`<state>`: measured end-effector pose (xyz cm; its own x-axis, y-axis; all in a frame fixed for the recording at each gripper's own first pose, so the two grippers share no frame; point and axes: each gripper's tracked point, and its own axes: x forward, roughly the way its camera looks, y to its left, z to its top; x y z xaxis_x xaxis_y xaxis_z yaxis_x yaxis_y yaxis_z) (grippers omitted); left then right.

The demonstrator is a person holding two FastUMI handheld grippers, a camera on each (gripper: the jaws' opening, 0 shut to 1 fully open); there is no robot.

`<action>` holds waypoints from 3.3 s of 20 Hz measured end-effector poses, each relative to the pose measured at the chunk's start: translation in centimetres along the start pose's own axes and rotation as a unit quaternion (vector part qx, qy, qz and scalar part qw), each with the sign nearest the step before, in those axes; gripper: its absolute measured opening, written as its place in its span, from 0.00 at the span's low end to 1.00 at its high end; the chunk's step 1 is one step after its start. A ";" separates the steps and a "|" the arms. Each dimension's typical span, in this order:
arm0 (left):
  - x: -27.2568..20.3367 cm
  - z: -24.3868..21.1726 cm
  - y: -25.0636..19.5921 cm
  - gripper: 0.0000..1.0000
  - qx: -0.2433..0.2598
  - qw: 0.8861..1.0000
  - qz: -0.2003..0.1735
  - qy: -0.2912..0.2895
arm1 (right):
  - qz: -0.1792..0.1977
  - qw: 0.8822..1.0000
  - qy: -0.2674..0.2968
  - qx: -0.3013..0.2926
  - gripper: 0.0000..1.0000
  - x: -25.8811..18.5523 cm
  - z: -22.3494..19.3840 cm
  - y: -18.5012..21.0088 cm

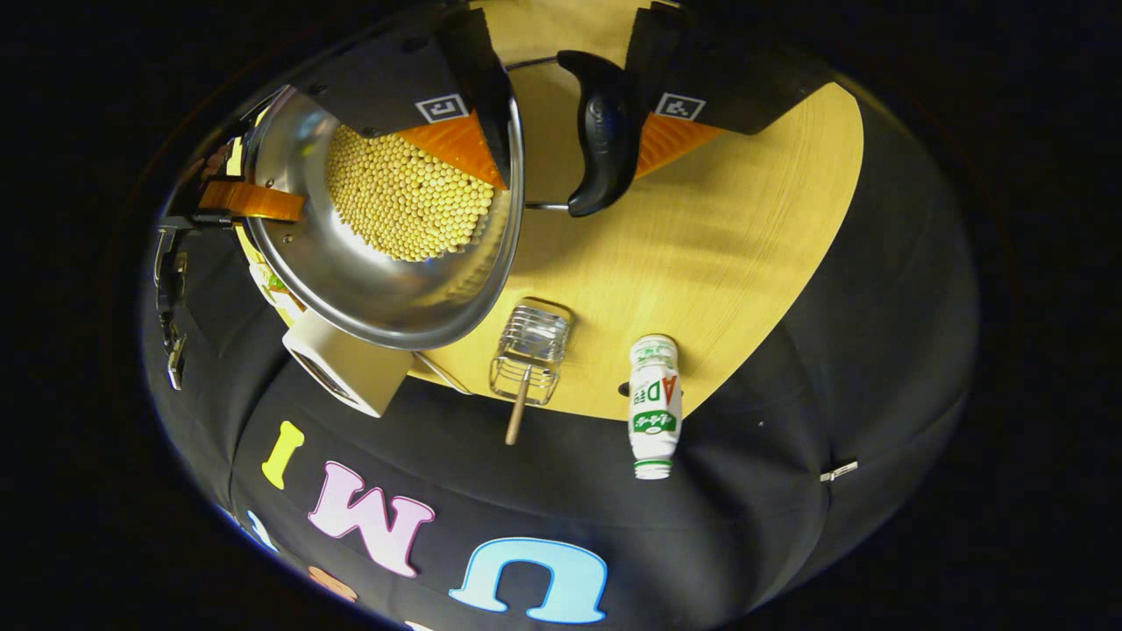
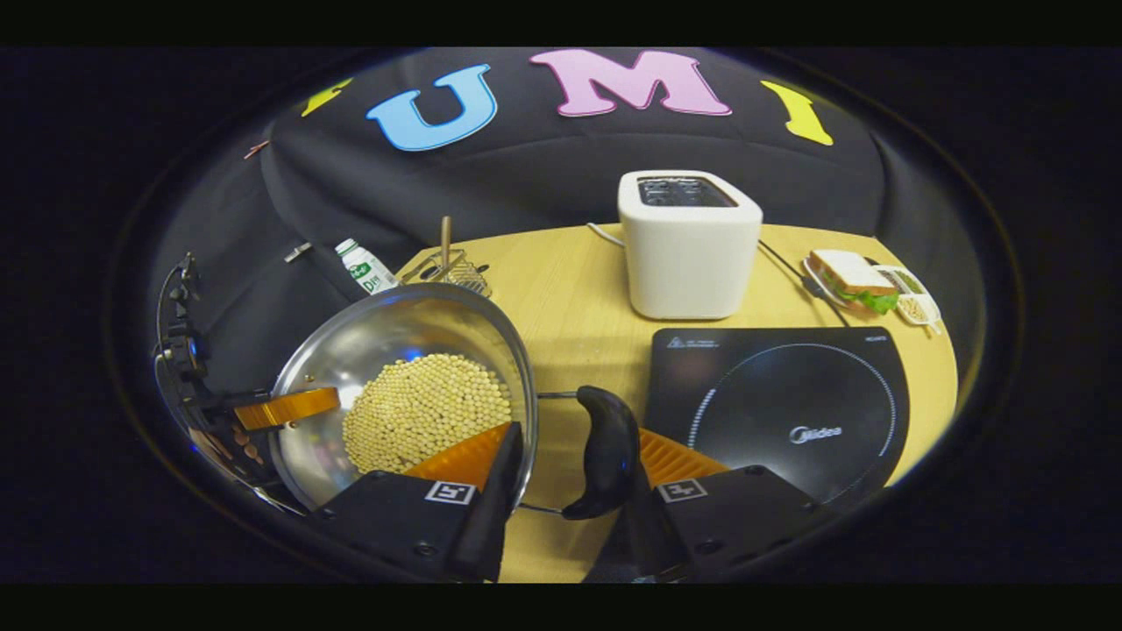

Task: First push the handle of the pot to place it horizontally, then grasp the pot with both hands and set it on the induction cooktop.

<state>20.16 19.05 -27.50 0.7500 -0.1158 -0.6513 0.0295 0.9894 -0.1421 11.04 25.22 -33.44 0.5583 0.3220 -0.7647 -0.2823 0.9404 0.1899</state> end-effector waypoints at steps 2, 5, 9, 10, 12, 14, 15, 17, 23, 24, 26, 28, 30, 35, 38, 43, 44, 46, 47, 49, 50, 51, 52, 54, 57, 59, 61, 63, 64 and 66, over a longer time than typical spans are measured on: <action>-0.4 0.3 -2.2 0.62 0.002 1.000 0.000 -0.002 | 0.001 1.000 0.000 0.002 0.60 -1.3 0.5 -1.9; -0.6 0.2 -5.5 0.62 -0.005 1.000 0.000 -0.004 | -0.001 1.000 -0.002 -0.001 0.60 -2.9 1.4 -4.8; -0.3 0.2 -10.2 0.62 -0.009 1.000 -0.002 -0.008 | -0.002 1.000 -0.020 -0.003 0.60 -4.4 2.9 -9.1; -0.1 0.4 -11.4 0.62 -0.008 1.000 -0.004 -0.009 | -0.002 1.000 -0.021 -0.002 0.60 -4.8 2.9 -10.2; 0.2 0.8 -13.8 0.63 0.003 1.000 -0.009 -0.011 | -0.010 1.000 -0.025 0.003 0.55 -5.5 3.3 -12.5; 0.7 0.9 -15.9 0.62 0.011 1.000 -0.017 -0.009 | -0.017 1.000 -0.022 0.014 0.60 -6.4 3.3 -14.7; 1.1 0.8 -16.9 0.62 0.013 1.000 -0.021 -0.005 | -0.021 0.999 -0.022 0.017 0.60 -6.7 3.3 -15.5; 1.6 0.5 -18.6 0.62 0.016 0.999 -0.028 0.000 | -0.029 0.999 -0.021 0.021 0.60 -7.3 3.2 -17.4; 2.9 -0.2 -22.9 0.62 0.030 0.999 -0.042 0.009 | -0.043 0.998 -0.018 0.038 0.60 -8.6 2.6 -21.9; 3.3 -0.3 -23.5 0.62 0.031 0.999 -0.044 0.010 | -0.046 0.998 -0.018 0.040 0.60 -8.7 2.5 -22.5; 3.9 -0.6 -24.8 0.62 0.034 0.998 -0.047 0.011 | -0.052 0.997 -0.018 0.045 0.60 -8.7 2.4 -23.9; 4.6 -0.8 -26.0 0.62 0.038 0.998 -0.051 0.012 | -0.057 0.997 -0.015 0.050 0.60 -8.6 2.2 -25.3; 5.5 -1.0 -27.0 0.62 0.042 0.998 -0.055 0.014 | -0.063 0.997 -0.010 0.054 0.60 -8.8 1.9 -26.1; 7.2 -1.6 -28.9 0.63 0.044 0.997 -0.063 0.018 | -0.073 0.996 -0.010 0.058 0.60 -8.2 1.6 -29.0; 8.0 -2.0 -29.4 0.62 0.045 0.997 -0.062 0.021 | -0.071 0.996 -0.010 0.060 0.60 -7.8 1.3 -29.7; 8.9 -2.6 -29.4 0.62 0.041 0.997 -0.056 0.023 | -0.067 0.996 -0.010 0.060 0.56 -6.6 1.1 -30.3; 9.1 -2.8 -29.3 0.62 0.042 0.997 -0.055 0.025 | -0.067 0.996 -0.006 0.061 0.60 -6.3 0.8 -30.3; 9.0 -3.2 -29.1 0.62 0.039 0.997 -0.057 0.027 | -0.066 0.996 -0.017 0.063 0.60 -6.3 1.0 -30.4; 9.2 -3.4 -29.2 0.63 0.036 0.997 -0.058 0.028 | -0.064 0.996 -0.010 0.059 0.60 -6.2 0.7 -30.5; 9.2 -3.4 -29.1 0.63 0.035 0.997 -0.058 0.026 | -0.062 0.996 -0.013 0.065 0.60 -6.2 0.6 -30.4; 9.2 -3.4 -29.1 0.63 0.033 0.997 -0.058 0.027 | -0.061 0.996 -0.014 0.064 0.59 -6.1 0.7 -30.5; 9.2 -3.4 -29.1 0.63 0.033 0.997 -0.058 0.026 | -0.060 0.996 -0.016 0.063 0.60 -6.1 0.7 -30.5; 9.3 -3.4 -29.1 0.64 0.034 0.997 -0.058 0.027 | -0.059 0.996 -0.017 0.064 0.60 -6.2 0.8 -30.4; 9.3 -3.5 -29.1 0.64 0.035 0.997 -0.058 0.029 | -0.058 0.996 -0.017 0.063 0.61 -6.2 0.7 -30.4; 9.3 -3.6 -29.0 0.64 0.033 0.998 -0.054 0.030 | -0.061 0.996 -0.019 0.069 0.61 -6.2 0.8 -30.5; 9.2 -3.7 -29.1 0.64 0.034 0.997 -0.053 0.033 | -0.066 0.995 -0.019 0.070 0.61 -6.2 0.8 -30.6; 9.1 -3.7 -29.0 0.65 0.026 0.998 -0.051 0.039 | -0.066 0.995 -0.019 0.071 0.62 -6.1 0.9 -30.6; 8.9 -3.4 -29.2 0.65 0.016 0.998 -0.053 0.038 | -0.065 0.995 -0.024 0.072 0.63 -6.3 1.2 -30.6; 8.4 -3.1 -29.2 0.60 0.016 0.998 -0.052 0.035 | -0.069 0.994 -0.032 0.075 0.64 -6.6 1.7 -30.8; 8.2 -2.7 -28.6 0.78 0.028 0.999 -0.033 0.030 | -0.062 0.993 -0.047 0.092 0.77 -7.2 2.7 -30.5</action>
<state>23.69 -10.47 -30.77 0.7045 -0.1839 -0.6855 0.1157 0.9827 -0.1448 17.76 -5.44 -32.05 0.6523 0.2035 -0.7301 -0.0649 0.9747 0.2138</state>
